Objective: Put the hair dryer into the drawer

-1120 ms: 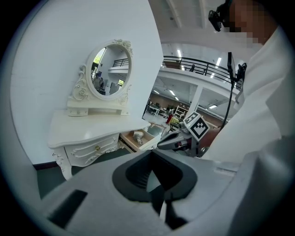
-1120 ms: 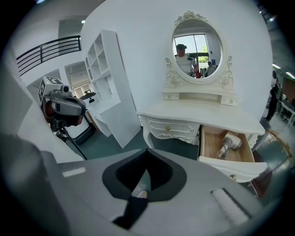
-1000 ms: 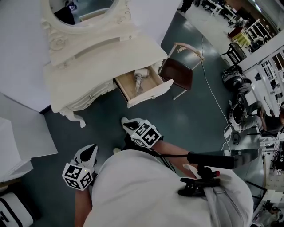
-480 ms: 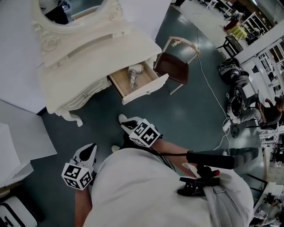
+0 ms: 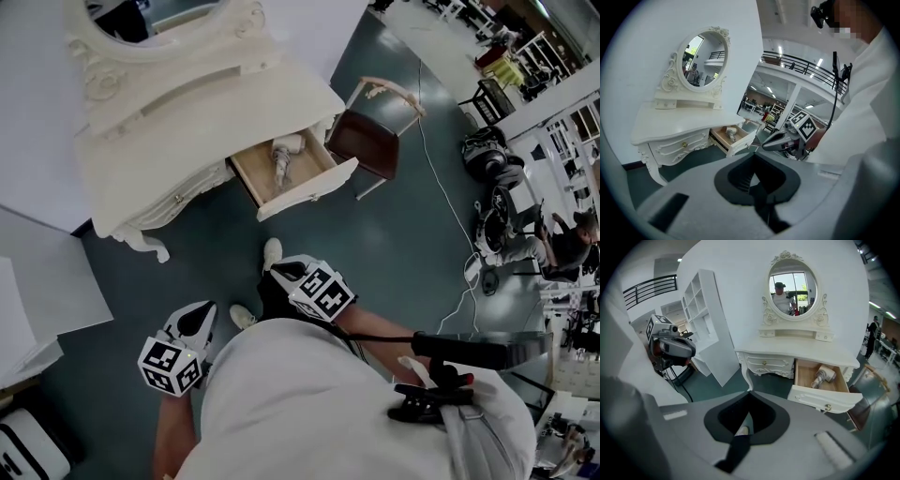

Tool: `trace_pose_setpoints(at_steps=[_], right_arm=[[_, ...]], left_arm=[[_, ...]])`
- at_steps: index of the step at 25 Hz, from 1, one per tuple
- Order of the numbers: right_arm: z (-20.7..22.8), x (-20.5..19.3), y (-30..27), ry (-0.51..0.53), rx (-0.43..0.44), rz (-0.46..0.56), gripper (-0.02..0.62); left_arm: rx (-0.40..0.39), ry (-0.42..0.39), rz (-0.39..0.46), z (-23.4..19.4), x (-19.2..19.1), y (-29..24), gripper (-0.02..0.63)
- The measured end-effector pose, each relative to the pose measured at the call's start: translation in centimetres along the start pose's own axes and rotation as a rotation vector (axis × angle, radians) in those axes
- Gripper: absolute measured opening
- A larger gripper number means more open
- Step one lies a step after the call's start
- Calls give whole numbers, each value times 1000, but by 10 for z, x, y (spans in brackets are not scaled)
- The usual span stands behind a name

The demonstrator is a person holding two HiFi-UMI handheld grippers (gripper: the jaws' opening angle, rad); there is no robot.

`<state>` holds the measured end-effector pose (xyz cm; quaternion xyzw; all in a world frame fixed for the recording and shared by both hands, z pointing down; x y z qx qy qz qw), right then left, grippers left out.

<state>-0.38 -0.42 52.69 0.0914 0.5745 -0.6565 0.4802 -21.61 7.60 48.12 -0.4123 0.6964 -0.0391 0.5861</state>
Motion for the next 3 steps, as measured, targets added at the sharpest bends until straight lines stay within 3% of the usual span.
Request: trace_pose_setpoints(at_steps=[3], right_arm=[[7,-3,3,-3,-12,-15,0]], left_arm=[[-12,6,-6,-7,3,-11,0]])
Point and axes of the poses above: the fingertips, and each gripper's own axes: y backward along the fingers, z to its right, x out of its top, the point moved 7 cm from there along y, backward along the fingers, and after that the axes turned 12 degrees about x, right-handed, at the moved point
